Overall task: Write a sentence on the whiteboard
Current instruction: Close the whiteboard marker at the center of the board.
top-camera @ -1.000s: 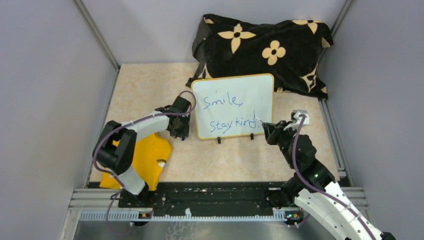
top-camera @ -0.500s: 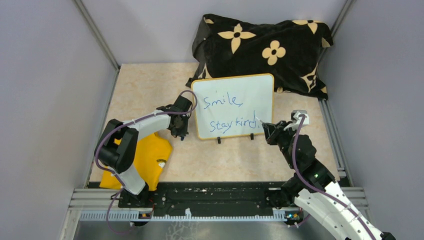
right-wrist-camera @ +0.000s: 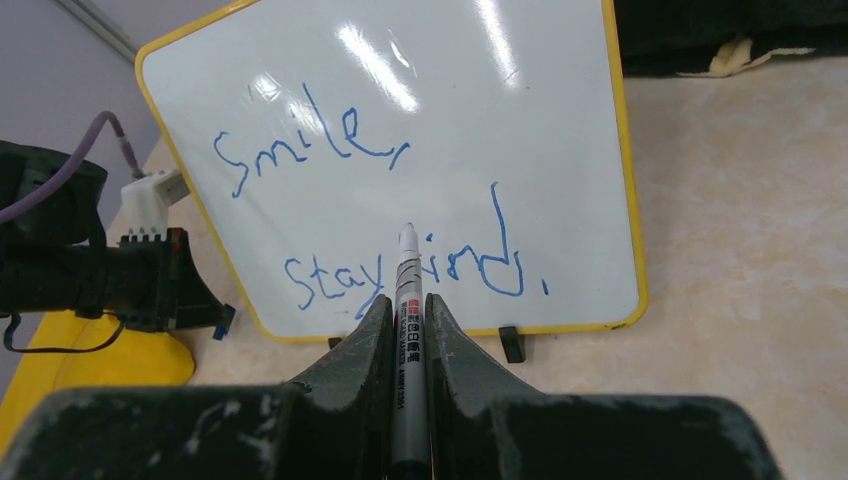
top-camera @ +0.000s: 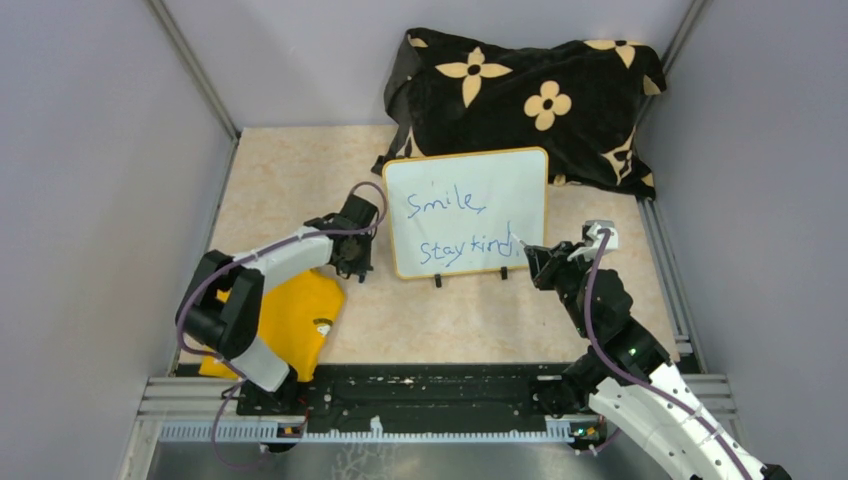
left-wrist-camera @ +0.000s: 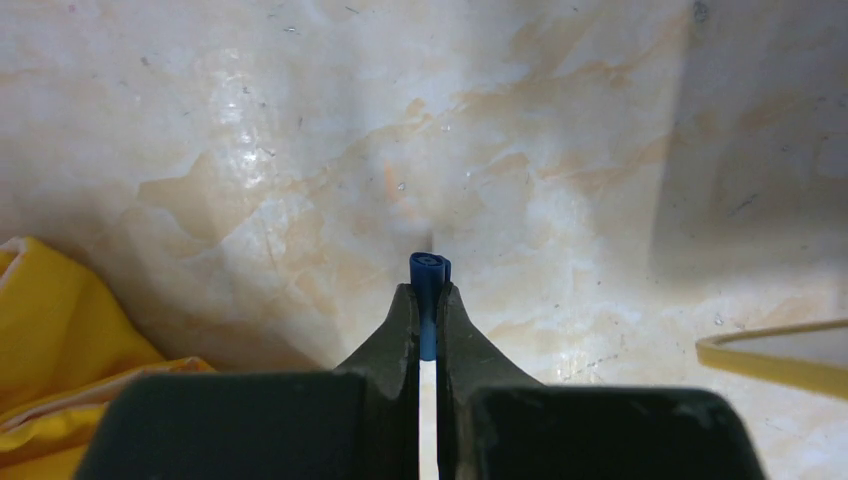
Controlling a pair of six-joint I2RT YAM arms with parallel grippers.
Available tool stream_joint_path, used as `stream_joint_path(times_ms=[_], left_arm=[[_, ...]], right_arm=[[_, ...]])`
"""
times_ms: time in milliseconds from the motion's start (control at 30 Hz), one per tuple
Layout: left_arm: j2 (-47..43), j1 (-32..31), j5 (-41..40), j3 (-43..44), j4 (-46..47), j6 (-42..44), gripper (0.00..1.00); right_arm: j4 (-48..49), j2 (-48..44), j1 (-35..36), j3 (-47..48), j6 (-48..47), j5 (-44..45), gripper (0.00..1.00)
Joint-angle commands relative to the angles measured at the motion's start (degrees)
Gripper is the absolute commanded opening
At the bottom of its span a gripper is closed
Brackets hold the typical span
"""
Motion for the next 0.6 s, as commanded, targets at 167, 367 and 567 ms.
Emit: stream_joint_path(times_ms=[167, 367, 567], left_arm=[[-16.1, 0.5, -3.3, -0.4, 0.1, -3.6, 0.00], [-29.2, 0.6, 4.2, -2.7, 8.0, -3.2, 0.00], [-40.4, 0.5, 11.1, -8.8, 24.1, -7.3, 0.00]], right_arm=[[1.2, 0.3, -0.6, 0.8, -0.5, 0.8, 0.00], [2.1, 0.1, -0.6, 0.6, -0.1, 1.3, 0.00], [5.4, 2.3, -0.6, 2.9, 0.5, 1.1, 0.00]])
